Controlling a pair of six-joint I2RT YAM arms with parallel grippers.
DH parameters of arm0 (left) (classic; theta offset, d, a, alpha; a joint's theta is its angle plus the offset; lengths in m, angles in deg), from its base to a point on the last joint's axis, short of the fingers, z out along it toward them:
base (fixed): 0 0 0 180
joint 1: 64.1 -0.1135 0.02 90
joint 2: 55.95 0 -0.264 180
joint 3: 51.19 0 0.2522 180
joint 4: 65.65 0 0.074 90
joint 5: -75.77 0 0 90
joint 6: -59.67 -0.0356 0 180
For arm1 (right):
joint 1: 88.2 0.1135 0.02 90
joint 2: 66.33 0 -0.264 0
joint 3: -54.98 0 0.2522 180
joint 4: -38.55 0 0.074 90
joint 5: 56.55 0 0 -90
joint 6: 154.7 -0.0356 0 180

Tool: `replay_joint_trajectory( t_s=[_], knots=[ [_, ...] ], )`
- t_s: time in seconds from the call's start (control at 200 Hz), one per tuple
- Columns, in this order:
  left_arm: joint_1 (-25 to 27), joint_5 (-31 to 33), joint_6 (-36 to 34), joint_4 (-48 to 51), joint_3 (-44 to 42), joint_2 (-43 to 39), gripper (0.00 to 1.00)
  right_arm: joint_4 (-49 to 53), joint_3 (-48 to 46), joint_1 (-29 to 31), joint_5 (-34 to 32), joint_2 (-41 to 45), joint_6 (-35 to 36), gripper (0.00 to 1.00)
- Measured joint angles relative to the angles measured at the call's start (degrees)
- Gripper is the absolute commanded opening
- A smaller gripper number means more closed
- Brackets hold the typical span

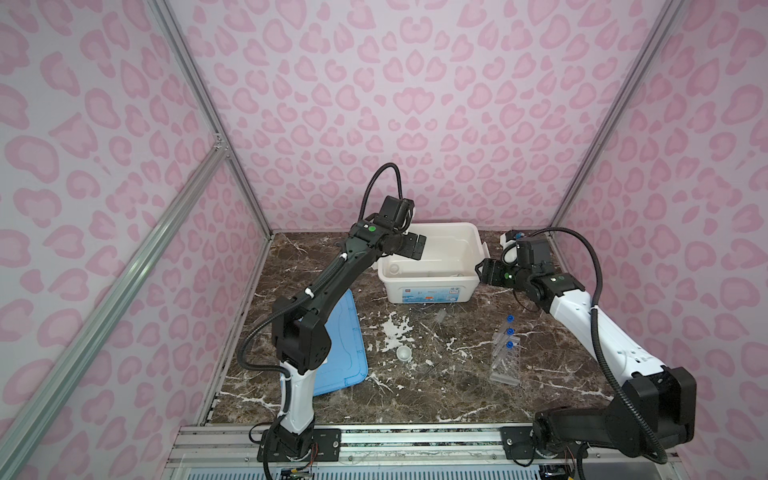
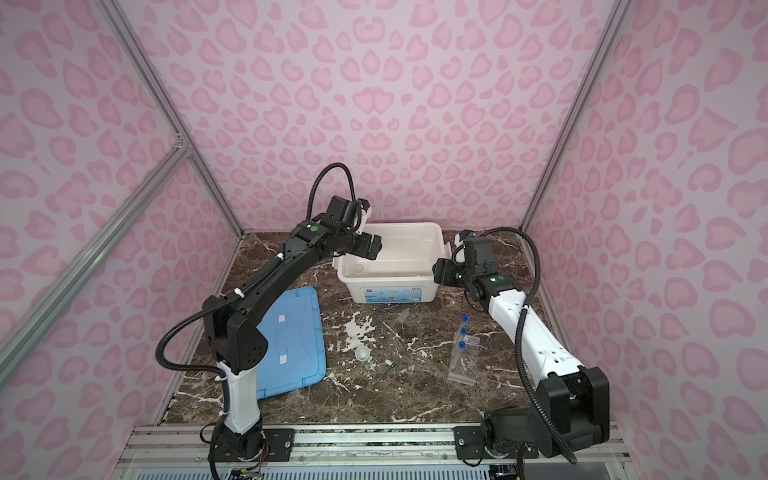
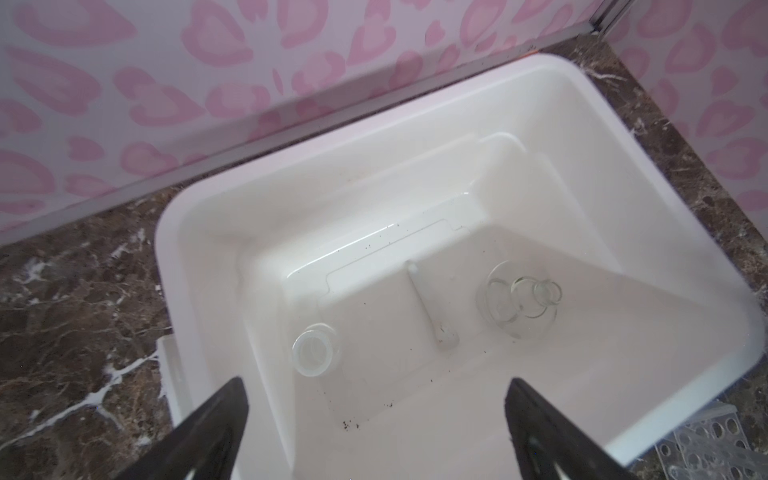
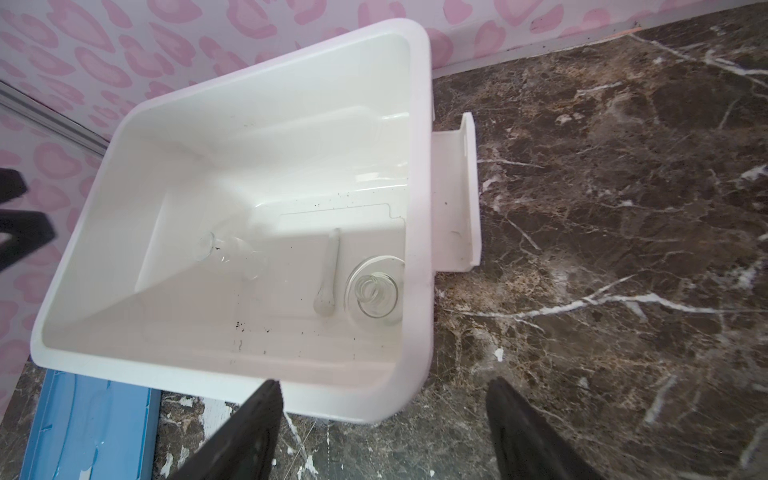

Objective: Organize the chemistry lab equipment
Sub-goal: 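Raise the left gripper out of the bin and swing it toward the table, then lower the left gripper over the bottle brush beside the tweezers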

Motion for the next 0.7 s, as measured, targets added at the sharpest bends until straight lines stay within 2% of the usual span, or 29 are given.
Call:
replay_joint_trajectory(
  t_s=[0.185, 0.435, 0.7],
  knots=[
    [2.75, 4.13, -2.23, -0.96, -9.75, -8.48, 0.98, 0.00, -0.04, 0.00, -0.50, 0.00, 0.24, 0.79],
    [6.91, 5.14, -2.49, -1.75, -22.56, -18.56, 1.00, 0.02, -0.31, -0.22, -0.50, 0.63, 0.37, 0.79],
    [11.72, 3.58, 1.49, -3.58, -32.20, -21.49, 0.89, 0.13, -0.74, -0.44, -0.81, 1.05, 0.39, 0.79]
  ],
)
